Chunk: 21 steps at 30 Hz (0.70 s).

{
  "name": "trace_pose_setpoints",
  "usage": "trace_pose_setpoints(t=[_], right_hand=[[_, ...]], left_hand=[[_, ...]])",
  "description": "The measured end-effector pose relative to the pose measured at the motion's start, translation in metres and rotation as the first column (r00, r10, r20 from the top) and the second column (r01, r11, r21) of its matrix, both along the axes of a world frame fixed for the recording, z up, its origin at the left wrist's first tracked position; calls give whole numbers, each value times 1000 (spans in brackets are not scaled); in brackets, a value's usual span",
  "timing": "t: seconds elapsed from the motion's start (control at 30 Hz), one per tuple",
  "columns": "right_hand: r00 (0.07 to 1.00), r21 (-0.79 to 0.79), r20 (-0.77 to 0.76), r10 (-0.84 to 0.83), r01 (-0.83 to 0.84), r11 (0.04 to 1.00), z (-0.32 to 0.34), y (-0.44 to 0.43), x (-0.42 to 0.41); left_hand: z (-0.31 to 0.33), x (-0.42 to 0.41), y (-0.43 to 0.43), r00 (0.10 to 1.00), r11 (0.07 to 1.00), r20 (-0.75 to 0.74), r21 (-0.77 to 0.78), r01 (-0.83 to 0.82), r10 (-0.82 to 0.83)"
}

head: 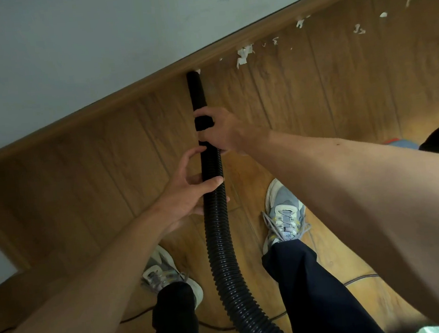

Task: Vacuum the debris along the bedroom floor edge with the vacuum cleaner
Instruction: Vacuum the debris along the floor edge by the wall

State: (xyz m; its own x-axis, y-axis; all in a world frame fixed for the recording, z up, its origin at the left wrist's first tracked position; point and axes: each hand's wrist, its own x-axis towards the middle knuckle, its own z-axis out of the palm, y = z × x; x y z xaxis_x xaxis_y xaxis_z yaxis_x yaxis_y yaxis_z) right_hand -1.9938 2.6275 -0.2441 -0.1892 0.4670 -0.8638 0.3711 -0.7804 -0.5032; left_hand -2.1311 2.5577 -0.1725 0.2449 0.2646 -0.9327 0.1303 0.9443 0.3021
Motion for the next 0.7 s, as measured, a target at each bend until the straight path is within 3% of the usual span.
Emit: trace_pose_setpoints(t=[0.7], right_hand=[[993, -2, 67, -99, 99, 995, 1, -5, 47]], left_hand=[[1, 41, 8, 997, 998, 48, 2, 66, -66]])
